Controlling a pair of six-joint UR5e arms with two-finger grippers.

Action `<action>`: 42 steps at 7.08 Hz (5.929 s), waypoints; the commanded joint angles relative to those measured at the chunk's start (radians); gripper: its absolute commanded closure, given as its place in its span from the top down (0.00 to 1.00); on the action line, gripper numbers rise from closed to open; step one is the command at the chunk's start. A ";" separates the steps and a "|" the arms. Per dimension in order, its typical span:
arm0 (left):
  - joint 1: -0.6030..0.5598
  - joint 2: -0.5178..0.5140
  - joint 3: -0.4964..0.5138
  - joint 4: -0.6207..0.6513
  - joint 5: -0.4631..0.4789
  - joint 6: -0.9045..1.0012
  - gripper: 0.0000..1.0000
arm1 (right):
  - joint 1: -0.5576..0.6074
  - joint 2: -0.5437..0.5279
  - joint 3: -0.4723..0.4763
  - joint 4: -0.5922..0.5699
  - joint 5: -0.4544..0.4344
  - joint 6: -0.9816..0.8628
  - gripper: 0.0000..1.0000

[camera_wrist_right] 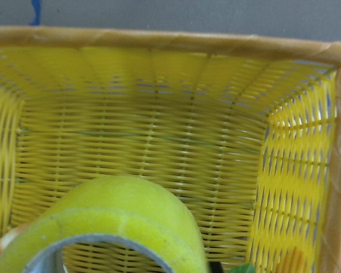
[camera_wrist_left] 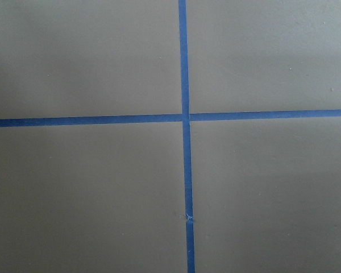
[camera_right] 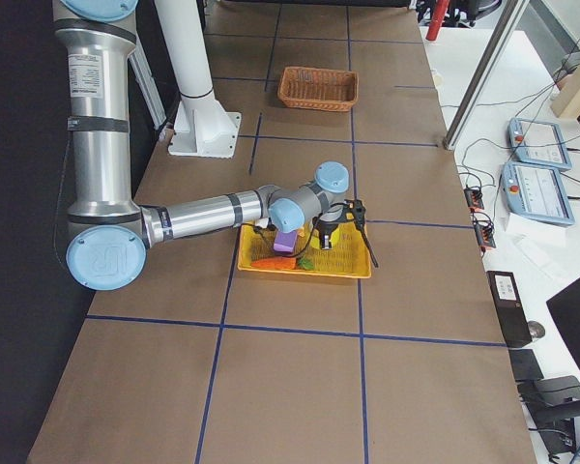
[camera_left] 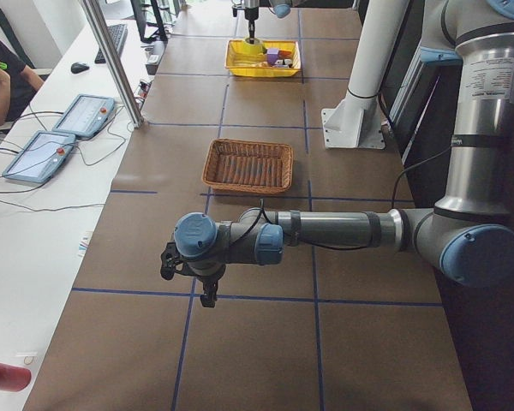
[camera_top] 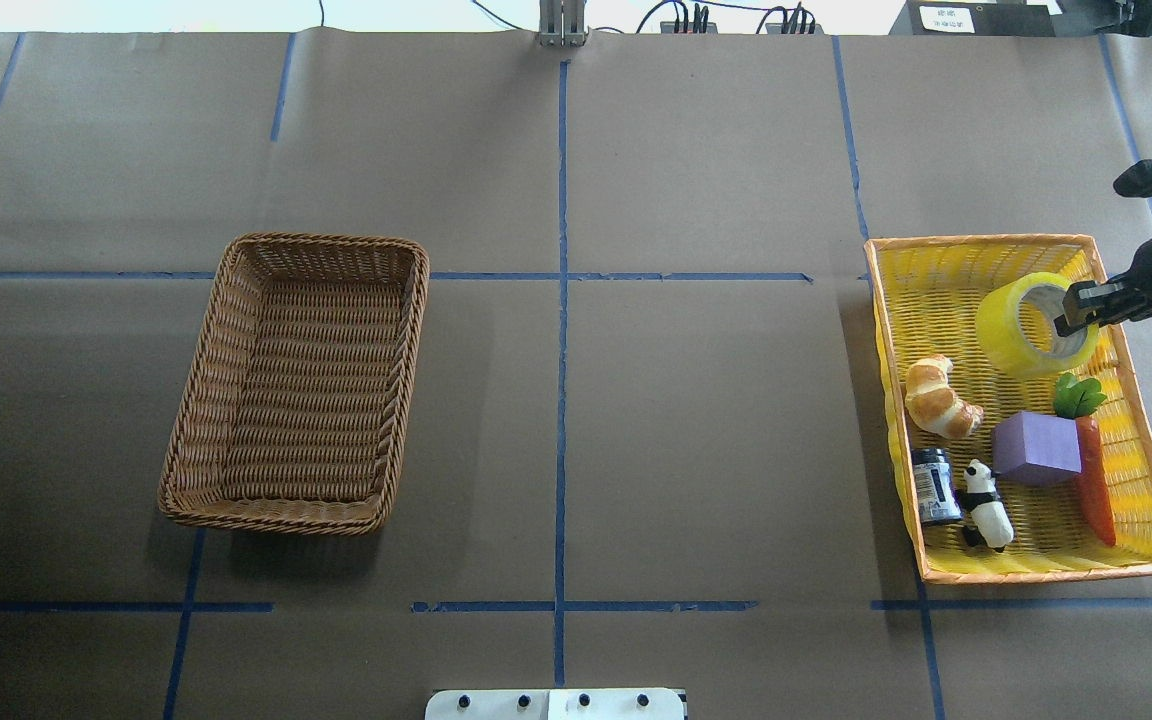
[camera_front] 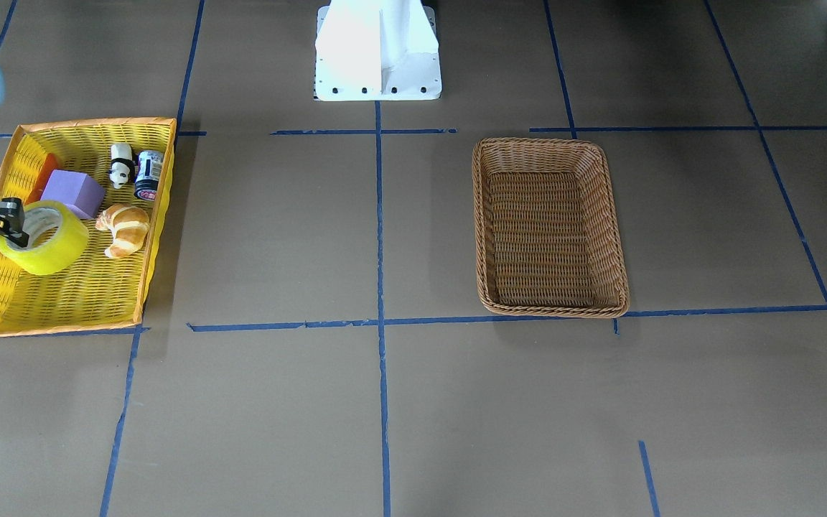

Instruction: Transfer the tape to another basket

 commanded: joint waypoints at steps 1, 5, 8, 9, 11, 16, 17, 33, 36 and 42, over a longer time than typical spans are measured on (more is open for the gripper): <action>0.002 -0.001 -0.006 -0.021 0.000 0.004 1.00 | 0.047 0.026 0.049 -0.001 0.060 0.025 0.00; 0.176 -0.007 -0.061 -0.261 -0.040 -0.319 1.00 | -0.087 0.261 0.063 0.061 0.087 0.638 0.00; 0.349 -0.049 -0.101 -0.650 -0.173 -0.917 1.00 | -0.175 0.266 0.052 0.441 0.071 1.047 0.00; 0.400 -0.102 -0.111 -0.758 -0.175 -1.105 1.00 | -0.183 0.267 0.057 0.521 0.068 1.138 0.01; 0.466 -0.139 -0.118 -1.006 -0.167 -1.395 1.00 | -0.220 0.267 0.054 0.689 0.048 1.255 0.01; 0.671 -0.228 -0.245 -1.365 0.056 -2.116 1.00 | -0.453 0.267 0.048 1.097 -0.298 1.421 0.01; 0.725 -0.228 -0.303 -1.448 0.165 -2.286 1.00 | -0.490 0.267 0.048 1.152 -0.329 1.423 0.01; 1.172 -0.406 -0.346 -1.560 0.597 -2.496 1.00 | -0.792 0.303 0.043 1.370 -0.406 1.418 0.02; 1.196 -0.419 -0.345 -1.552 0.618 -2.496 1.00 | -0.814 0.307 0.043 1.370 -0.440 1.415 0.02; 1.207 -0.419 -0.346 -1.552 0.618 -2.493 0.39 | -0.817 0.306 0.042 1.372 -0.470 1.415 0.32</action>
